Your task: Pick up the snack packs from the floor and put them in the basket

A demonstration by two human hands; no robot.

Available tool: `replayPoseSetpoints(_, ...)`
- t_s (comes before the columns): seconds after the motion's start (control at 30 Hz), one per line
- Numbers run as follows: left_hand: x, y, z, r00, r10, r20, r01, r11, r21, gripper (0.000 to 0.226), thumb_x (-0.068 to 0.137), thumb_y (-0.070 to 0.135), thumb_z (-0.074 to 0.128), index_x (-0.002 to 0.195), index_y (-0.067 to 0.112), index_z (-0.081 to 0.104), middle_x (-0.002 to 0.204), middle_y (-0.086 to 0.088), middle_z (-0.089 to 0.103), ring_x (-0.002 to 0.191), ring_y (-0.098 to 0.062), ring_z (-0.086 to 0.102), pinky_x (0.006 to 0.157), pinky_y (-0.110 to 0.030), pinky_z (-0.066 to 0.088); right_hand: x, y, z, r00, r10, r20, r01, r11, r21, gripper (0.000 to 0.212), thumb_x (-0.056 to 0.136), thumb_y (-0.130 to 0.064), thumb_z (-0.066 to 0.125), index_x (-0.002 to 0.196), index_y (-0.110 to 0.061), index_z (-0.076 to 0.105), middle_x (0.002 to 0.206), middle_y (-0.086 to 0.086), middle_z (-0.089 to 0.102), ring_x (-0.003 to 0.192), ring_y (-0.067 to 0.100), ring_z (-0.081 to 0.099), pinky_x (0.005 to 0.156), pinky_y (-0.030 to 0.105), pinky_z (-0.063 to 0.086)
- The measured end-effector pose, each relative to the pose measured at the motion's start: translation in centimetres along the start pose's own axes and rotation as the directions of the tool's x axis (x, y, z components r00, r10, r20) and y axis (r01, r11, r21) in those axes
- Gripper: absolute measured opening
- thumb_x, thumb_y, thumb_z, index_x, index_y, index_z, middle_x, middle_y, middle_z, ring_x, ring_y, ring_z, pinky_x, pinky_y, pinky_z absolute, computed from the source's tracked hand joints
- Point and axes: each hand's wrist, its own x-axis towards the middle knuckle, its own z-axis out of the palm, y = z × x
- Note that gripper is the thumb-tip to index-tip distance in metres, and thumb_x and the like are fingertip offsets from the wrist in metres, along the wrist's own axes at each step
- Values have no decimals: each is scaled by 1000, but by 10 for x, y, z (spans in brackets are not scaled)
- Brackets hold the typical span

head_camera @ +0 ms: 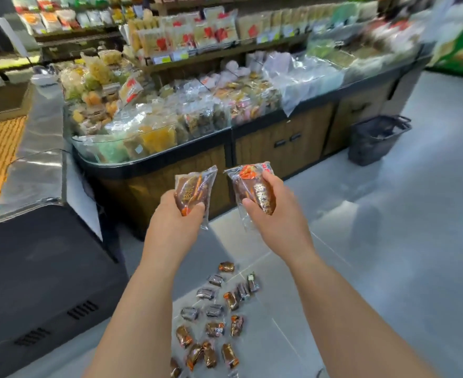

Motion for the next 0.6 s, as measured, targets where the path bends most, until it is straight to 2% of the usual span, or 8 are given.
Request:
replayPoseSetpoints(0.1,2,37,46,996,53,74,-53,999,2,47,95,38,52,136,22,37,122,1,55,90,-12,50,74,-28,44,7,26,-49,995,58,-85,-57,998,10,60,91,-43,58,143,-41,27,134,-7,41,84,-4,44,66,3,33)
replayPoseSetpoints(0.23,2,92,114,981,110,159,-110,994,-14,42,95,38,51,132,22,38,109,5,54,78,-7,52,60,-23,40,22,64,-119,978,112,-179,-115,993,-6,59,92,-43,57,143,-38,28,137,-5,40,100,2,39,84,18,39)
replayPoseSetpoints(0.37,4,155,187,962,141,236,-138,990,-31,45,94,40,51,133,22,37,111,4,55,74,-6,52,61,-23,46,48,108,-191,956,157,-250,-167,986,-22,60,91,-42,58,143,-39,28,136,-3,41,101,4,40,82,14,38)
replayPoseSetpoints(0.43,5,185,223,952,154,264,-150,988,-35,47,94,41,51,134,21,37,119,1,56,75,-7,53,57,-21,43,61,130,-227,941,171,-292,-185,982,-21,60,91,-42,58,143,-40,28,136,-3,41,100,4,41,85,18,40)
replayPoseSetpoints(0.53,2,226,272,943,165,289,-161,986,-38,48,95,40,51,136,21,36,126,-1,56,77,-9,52,54,-19,38,79,160,-279,924,188,-333,-210,977,-30,60,91,-42,58,143,-40,29,133,-2,42,99,6,42,82,18,37)
replayPoseSetpoints(0.6,1,250,301,937,168,306,-169,985,-25,49,94,41,51,137,20,36,125,-1,56,72,-8,51,52,-18,36,88,179,-309,913,198,-356,-227,973,-44,61,91,-42,58,144,-38,28,136,-1,42,103,6,41,82,16,37)
